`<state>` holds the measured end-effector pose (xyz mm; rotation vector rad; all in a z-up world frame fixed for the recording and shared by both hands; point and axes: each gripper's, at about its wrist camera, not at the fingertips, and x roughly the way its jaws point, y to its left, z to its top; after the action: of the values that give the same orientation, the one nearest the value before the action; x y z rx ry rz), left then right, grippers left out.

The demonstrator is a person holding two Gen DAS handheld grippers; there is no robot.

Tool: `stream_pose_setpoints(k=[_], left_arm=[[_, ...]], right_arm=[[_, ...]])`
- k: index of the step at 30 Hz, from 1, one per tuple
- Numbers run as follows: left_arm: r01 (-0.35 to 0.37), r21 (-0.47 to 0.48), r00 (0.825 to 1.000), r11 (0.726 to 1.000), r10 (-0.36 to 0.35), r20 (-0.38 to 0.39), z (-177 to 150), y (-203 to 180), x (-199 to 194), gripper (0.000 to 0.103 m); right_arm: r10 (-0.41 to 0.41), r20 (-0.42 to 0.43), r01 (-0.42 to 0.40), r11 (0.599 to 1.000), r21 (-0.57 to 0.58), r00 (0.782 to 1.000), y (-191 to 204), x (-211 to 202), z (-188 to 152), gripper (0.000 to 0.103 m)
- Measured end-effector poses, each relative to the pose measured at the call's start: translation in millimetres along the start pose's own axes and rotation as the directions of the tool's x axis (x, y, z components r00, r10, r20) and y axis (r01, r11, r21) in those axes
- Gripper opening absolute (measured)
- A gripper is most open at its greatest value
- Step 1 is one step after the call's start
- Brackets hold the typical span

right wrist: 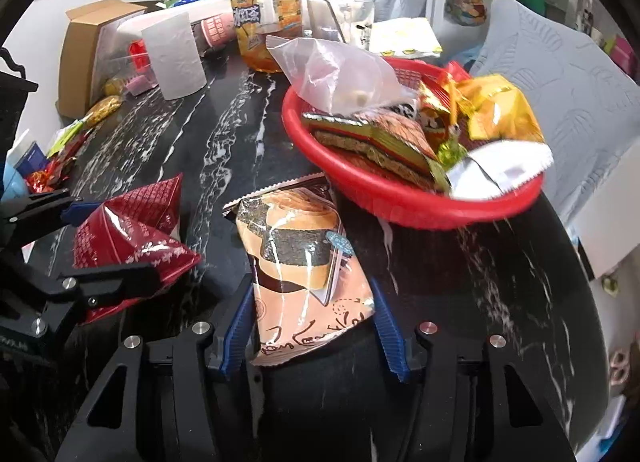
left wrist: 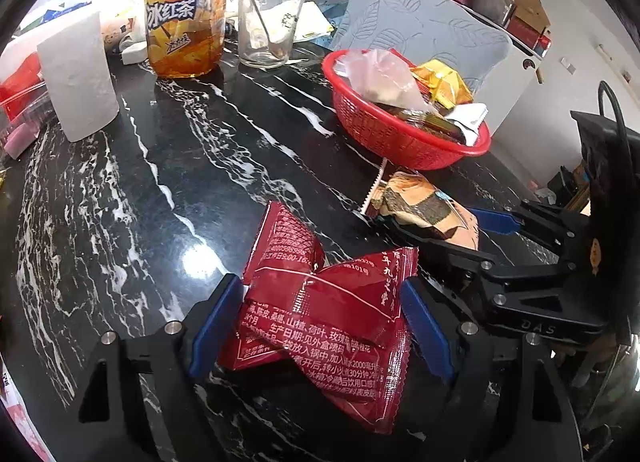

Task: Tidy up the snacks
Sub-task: 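Grasp the red printed packet with the left gripper while the right gripper grasps the brown seaweed packet, then lift both held packets and carry them toward the red basket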

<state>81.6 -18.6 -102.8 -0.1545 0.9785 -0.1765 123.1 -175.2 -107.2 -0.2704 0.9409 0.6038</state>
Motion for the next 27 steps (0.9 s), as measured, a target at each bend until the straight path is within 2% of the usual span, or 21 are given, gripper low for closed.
stream_pose_setpoints(k=[1,6,18,20,22,24,26,27], left_arm=[[-0.003,0.010,1.000,1.000,0.003,0.002,-1.1,-2.8,-0.7,0.076],[0.005,0.044,1.000,0.999,-0.005,0.000,-6.0,-15.8,-5.2,0.066],[0.061,0.089,0.997,0.994,-0.056,-0.058,-24.7,-42.6,-13.1,0.066],[0.045,0.105,0.998,0.994,-0.040,-0.047,-26.2,-45.5,-13.0,0.071],[0.030,0.119,0.998,0.992,-0.023,-0.055,-26.7,-47.7,-8.2,0.087],[0.036,0.128,0.995,0.991,-0.024,-0.098,-27.7,-50.2,0.8,0.093],[0.040,0.124,0.992,0.992,-0.024,-0.124,-28.4,-50.8,7.7,0.093],[0.036,0.127,0.994,0.991,-0.022,-0.109,-28.8,-51.9,7.3,0.093]], right_arm=[[0.000,-0.001,0.000,1.000,0.008,1.000,-0.6,-1.8,-2.6,0.055],[-0.009,-0.007,0.009,0.999,0.043,1.000,-4.4,-14.0,-18.5,0.056],[-0.001,-0.023,0.003,0.995,0.101,1.000,-9.4,-41.5,-51.5,0.056],[0.000,-0.029,0.003,0.994,0.110,1.000,-9.4,-44.9,-55.1,0.056],[-0.001,-0.036,0.006,0.993,0.114,0.999,-9.7,-48.6,-59.6,0.056],[-0.007,-0.042,0.012,0.993,0.116,0.999,-9.9,-51.8,-63.3,0.056],[-0.010,-0.046,0.016,0.993,0.116,0.999,-10.6,-53.6,-65.4,0.057],[-0.012,-0.047,0.017,0.993,0.117,0.999,-11.1,-53.9,-66.2,0.059]])
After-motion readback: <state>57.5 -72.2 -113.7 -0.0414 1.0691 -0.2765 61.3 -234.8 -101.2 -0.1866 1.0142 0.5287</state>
